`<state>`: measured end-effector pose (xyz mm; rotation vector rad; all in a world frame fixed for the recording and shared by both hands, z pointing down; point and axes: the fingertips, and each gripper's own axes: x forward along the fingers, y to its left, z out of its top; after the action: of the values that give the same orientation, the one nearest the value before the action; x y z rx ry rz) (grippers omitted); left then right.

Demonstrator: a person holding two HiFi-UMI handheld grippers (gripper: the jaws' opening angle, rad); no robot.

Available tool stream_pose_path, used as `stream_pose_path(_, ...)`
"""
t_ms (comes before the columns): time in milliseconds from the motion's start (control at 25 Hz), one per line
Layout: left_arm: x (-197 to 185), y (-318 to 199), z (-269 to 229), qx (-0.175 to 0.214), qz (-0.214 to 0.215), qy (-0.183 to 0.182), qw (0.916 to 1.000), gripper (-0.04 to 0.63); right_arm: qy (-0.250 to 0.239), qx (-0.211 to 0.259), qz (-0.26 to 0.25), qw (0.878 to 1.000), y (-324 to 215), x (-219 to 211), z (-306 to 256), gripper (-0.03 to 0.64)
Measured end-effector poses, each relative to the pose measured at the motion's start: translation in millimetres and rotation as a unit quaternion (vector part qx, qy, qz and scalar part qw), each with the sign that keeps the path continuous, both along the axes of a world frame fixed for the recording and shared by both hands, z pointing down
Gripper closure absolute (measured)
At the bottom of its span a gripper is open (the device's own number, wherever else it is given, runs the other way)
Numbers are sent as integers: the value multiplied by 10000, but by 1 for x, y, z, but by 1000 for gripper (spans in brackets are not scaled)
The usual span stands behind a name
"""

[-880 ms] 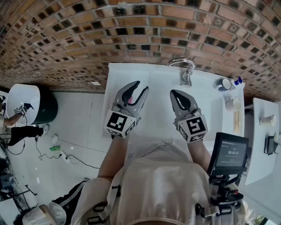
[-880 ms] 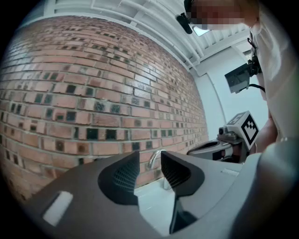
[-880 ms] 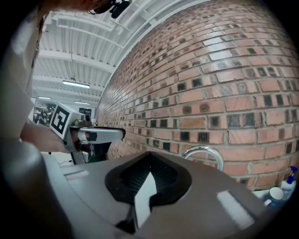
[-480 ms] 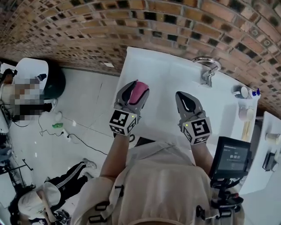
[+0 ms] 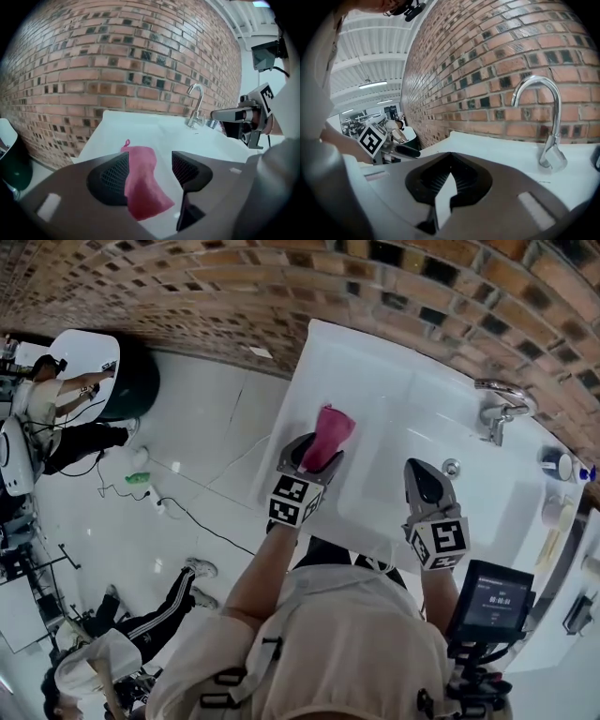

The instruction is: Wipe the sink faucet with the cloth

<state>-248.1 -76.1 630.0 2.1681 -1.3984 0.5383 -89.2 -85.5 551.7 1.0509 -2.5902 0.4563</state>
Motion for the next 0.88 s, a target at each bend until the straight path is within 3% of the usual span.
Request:
stream_pose_path(280, -5, -12, 58, -642, 89, -228, 9976, 335, 146, -248, 139, 9995, -2, 4, 27, 626)
stream_pose_path(440, -10, -13, 64, -633, 10, -652, 9959, 342, 185, -233, 234, 9993, -9, 10, 26, 626)
stream_pose_path(520, -16, -13, 66, -647, -26, -762, 9950, 439, 184, -195, 227, 9994, -11, 11, 23, 626)
stream_pose_path(560, -18, -14, 66, -684, -62, -722, 9950, 480, 178, -173, 221, 9994, -12, 12, 22, 626)
stream_pose_path(680, -21, -17, 60, -732, -223, -486, 9959, 499, 170, -118, 246, 9995, -14, 20, 16, 626)
stream_pose_path(880, 5, -36, 15, -176, -302, -219, 9991, 503, 185, -10, 375, 9991, -15, 46, -2, 626)
